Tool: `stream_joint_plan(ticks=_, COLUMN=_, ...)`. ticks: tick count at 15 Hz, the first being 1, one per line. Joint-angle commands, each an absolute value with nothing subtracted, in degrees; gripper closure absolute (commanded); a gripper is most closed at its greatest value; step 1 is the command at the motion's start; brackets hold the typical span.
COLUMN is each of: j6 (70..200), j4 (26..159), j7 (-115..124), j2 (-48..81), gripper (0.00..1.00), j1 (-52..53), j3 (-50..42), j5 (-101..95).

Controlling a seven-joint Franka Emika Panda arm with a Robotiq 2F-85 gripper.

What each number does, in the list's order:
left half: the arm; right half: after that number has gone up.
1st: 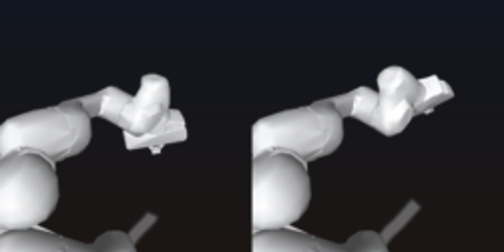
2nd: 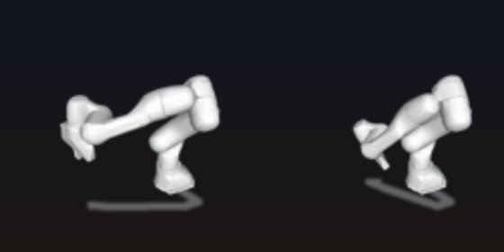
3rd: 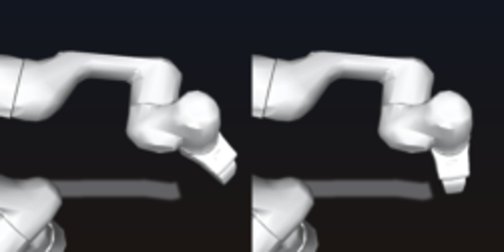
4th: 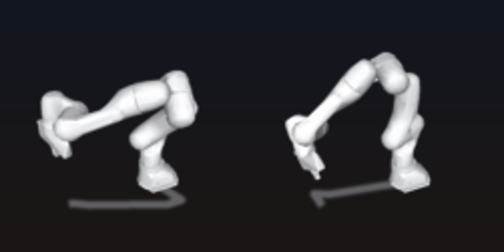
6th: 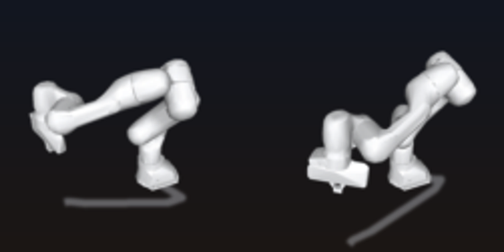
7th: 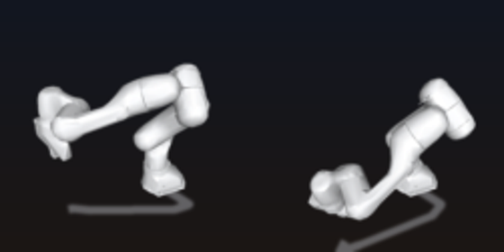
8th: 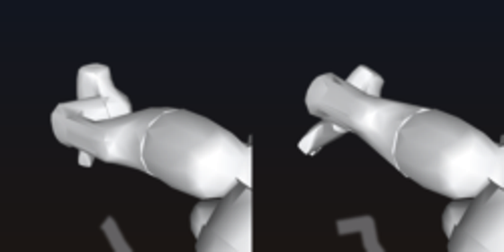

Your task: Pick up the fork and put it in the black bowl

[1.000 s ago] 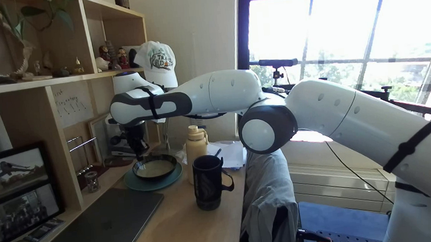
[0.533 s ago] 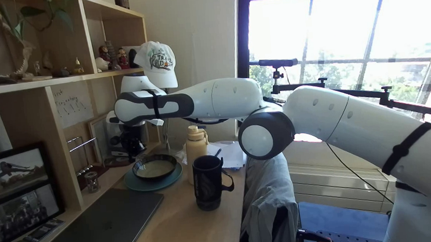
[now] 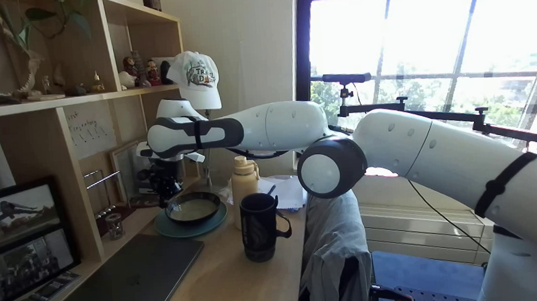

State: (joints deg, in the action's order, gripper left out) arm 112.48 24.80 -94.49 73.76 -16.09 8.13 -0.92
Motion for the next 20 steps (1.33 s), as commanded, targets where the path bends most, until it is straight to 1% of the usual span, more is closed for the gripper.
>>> stream_joint_plan(ticks=1, j6=113.1, j4=25.9, j7=-96.1, j2=73.6, gripper=0.97, j1=-17.0, j3=9.1, j5=-0.2)
stream_joint_plan(ticks=20, j6=112.8, j4=25.7, j7=-94.8, j2=76.3, gripper=0.97, j1=-18.7, j3=10.9, j5=0.0)
